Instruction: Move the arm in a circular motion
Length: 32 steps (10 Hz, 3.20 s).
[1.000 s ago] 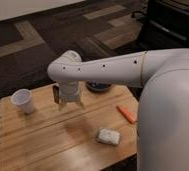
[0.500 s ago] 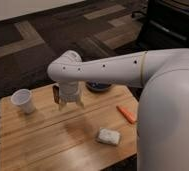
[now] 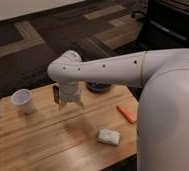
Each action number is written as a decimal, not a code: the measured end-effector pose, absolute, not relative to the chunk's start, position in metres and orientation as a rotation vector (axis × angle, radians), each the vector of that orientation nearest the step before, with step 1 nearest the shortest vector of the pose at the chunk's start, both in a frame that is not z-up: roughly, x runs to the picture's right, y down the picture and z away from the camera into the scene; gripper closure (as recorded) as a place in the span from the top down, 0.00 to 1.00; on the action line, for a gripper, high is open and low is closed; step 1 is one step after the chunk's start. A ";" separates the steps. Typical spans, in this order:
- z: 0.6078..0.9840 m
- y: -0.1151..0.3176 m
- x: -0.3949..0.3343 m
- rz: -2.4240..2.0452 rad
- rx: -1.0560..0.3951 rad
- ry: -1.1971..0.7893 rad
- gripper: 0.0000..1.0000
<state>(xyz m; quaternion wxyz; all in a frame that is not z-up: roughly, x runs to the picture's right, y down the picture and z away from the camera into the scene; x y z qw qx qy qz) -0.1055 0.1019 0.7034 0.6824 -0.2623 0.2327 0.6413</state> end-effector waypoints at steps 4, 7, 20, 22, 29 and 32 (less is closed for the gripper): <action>0.702 0.096 -0.081 1.488 -0.577 0.533 0.65; 0.709 0.081 -0.029 1.528 -0.560 0.546 0.65; 0.783 0.009 0.052 1.474 -0.503 0.532 0.65; 0.796 0.003 0.049 1.471 -0.498 0.520 0.65; 0.860 -0.030 -0.012 1.201 -0.577 0.428 0.65; 0.882 -0.055 -0.047 1.059 -0.577 0.385 0.65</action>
